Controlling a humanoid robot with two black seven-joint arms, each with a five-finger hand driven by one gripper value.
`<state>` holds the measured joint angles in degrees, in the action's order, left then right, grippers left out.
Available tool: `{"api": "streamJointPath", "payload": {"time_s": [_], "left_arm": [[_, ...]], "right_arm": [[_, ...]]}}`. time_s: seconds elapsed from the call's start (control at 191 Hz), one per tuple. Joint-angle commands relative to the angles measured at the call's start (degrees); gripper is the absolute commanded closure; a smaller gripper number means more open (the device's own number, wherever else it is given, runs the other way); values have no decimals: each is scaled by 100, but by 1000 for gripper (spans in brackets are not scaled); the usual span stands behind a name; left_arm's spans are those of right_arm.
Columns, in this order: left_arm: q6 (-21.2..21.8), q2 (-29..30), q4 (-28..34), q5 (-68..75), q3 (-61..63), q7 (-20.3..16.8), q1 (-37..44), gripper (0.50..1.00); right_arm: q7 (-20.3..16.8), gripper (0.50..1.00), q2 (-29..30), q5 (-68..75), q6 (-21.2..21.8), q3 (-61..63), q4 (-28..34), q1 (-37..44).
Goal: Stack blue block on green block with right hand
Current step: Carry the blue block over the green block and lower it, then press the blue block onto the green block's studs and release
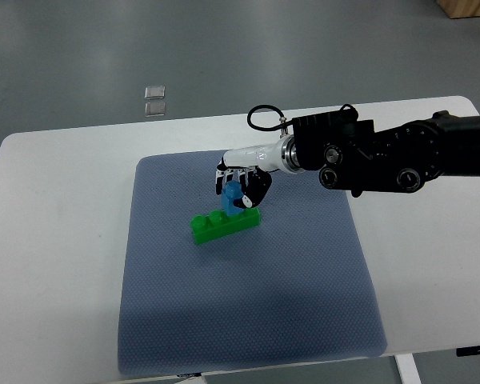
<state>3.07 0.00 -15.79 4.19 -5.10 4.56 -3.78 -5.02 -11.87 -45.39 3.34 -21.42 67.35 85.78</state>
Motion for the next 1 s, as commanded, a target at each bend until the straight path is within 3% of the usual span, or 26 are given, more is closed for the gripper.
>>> {"api": "streamJointPath", "payload": {"time_s": [0.0, 0.996], "left_arm": [[1, 0, 6, -6, 0, -8, 0, 500], [1, 0, 6, 3, -9, 0, 9, 500]], "right_arm": [[1, 957, 0, -66, 0, -3, -2, -44], [53, 957, 141, -594, -246, -91, -213, -378]]}}
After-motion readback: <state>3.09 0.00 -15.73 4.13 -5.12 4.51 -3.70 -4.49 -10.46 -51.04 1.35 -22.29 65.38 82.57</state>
